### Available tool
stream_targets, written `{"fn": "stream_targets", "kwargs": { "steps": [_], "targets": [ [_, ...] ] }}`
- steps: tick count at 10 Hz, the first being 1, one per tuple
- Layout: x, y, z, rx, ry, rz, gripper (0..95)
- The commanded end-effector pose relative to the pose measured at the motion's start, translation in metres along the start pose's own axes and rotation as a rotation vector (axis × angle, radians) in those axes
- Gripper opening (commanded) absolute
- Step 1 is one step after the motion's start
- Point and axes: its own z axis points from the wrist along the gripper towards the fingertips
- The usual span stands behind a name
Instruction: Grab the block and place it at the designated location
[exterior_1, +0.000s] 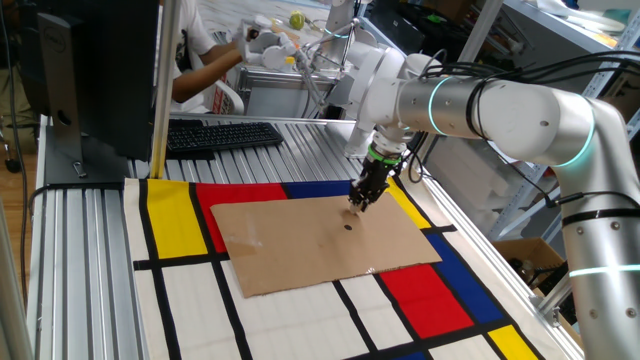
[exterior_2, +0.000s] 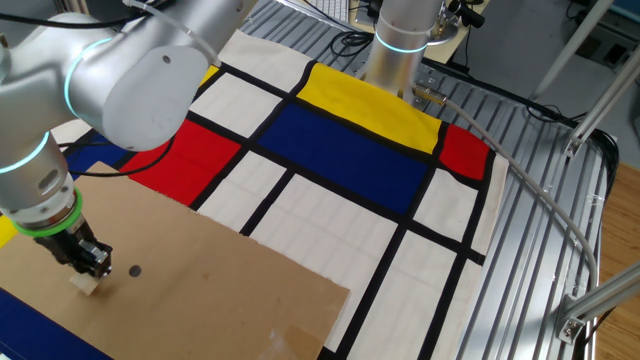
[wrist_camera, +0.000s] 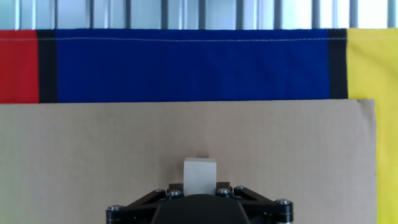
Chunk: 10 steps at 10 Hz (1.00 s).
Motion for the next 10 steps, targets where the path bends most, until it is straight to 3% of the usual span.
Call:
{"fn": "stream_targets", "kwargs": {
  "steps": [1,5,10],
  "targets": [
    [0.0001,0.0001,-0.0004,-0.003,0.011,-0.042,0.0],
    [0.0001,0.0001,-0.0004,-0.008,0.015,-0.101,0.0],
    [0.0001,0.0001,-0.0004,-0.008,0.021,-0.045,0.0]
  ]
}}
